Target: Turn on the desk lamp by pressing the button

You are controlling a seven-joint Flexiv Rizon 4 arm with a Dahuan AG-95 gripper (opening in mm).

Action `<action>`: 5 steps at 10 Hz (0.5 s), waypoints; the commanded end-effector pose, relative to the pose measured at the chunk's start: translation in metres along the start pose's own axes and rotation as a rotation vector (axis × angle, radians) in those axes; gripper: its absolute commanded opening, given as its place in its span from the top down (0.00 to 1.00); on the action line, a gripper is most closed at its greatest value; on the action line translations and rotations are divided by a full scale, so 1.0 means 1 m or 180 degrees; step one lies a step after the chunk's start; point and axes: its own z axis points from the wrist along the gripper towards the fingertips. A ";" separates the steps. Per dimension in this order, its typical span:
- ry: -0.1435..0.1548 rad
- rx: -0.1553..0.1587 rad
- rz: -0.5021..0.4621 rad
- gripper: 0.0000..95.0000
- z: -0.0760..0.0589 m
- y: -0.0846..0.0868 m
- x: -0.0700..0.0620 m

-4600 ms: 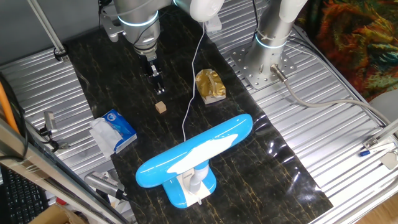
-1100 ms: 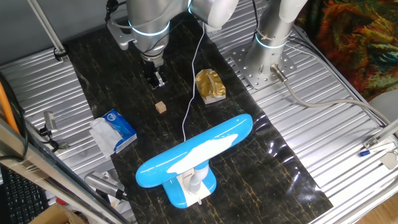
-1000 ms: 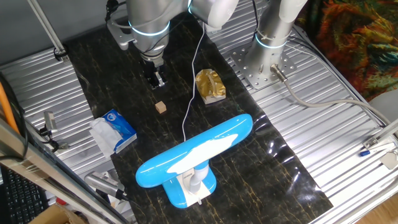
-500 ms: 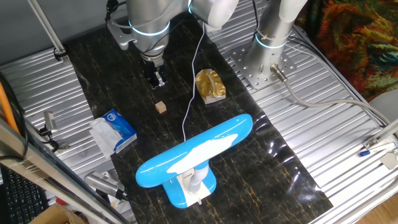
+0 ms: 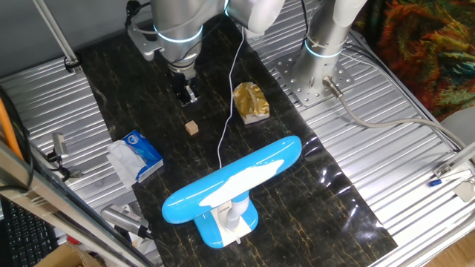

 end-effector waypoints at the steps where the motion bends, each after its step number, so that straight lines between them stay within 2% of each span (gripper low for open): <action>1: 0.0121 -0.0053 -0.0867 1.00 0.000 0.000 0.000; 5: 0.0121 -0.0054 -0.0542 1.00 0.000 0.000 0.000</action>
